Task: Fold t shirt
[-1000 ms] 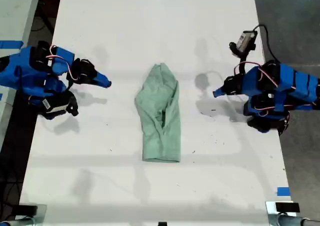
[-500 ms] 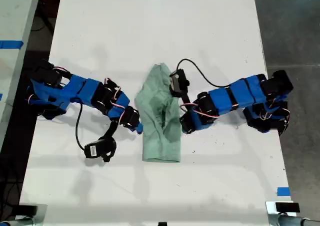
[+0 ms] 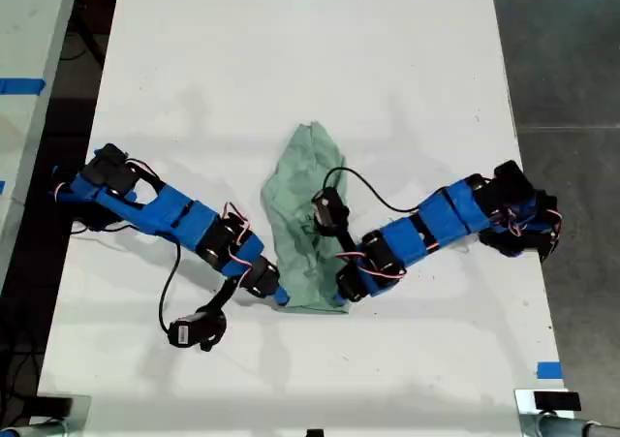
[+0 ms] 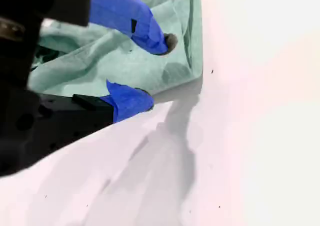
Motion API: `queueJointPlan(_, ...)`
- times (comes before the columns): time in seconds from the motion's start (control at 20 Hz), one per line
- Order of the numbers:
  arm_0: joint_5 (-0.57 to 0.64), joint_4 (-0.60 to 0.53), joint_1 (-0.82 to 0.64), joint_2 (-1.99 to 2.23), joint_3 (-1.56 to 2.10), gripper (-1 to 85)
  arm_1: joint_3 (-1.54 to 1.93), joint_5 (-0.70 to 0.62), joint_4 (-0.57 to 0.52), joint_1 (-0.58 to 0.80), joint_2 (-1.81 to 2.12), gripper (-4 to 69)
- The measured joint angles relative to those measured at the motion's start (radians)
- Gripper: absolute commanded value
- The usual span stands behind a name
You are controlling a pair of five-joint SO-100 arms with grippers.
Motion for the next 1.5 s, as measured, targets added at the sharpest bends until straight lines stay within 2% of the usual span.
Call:
queueJointPlan(0.15,0.023,-0.060,-0.002,-0.018,0.000,16.1,-0.031,-0.008,-0.028,0.000,-0.040,17.8)
queueJointPlan(0.55,0.043,-0.095,-0.011,-0.183,-0.051,14.8,-0.034,-0.038,-0.089,-0.002,-0.094,15.0)
queueJointPlan(0.65,0.043,-0.095,-0.011,-0.201,-0.071,8.7,-0.034,-0.035,-0.089,-0.003,-0.097,1.0)
queueJointPlan(0.7,0.041,-0.092,-0.011,-0.204,-0.074,2.2,-0.034,-0.035,-0.092,-0.005,-0.097,1.0)
queueJointPlan(0.75,0.032,-0.089,-0.011,-0.204,-0.077,-0.1,-0.035,-0.035,-0.104,-0.005,-0.100,1.0)
queueJointPlan(1.1,0.012,-0.015,-0.017,-0.170,-0.084,-0.1,-0.110,-0.064,-0.091,-0.005,-0.115,1.0)
queueJointPlan(1.3,0.046,0.006,-0.015,-0.041,-0.081,-0.1,-0.143,-0.115,-0.097,-0.005,-0.110,1.0)
queueJointPlan(1.5,0.077,0.089,-0.071,0.127,-0.081,-0.1,-0.143,-0.195,-0.081,0.064,-0.015,1.0)
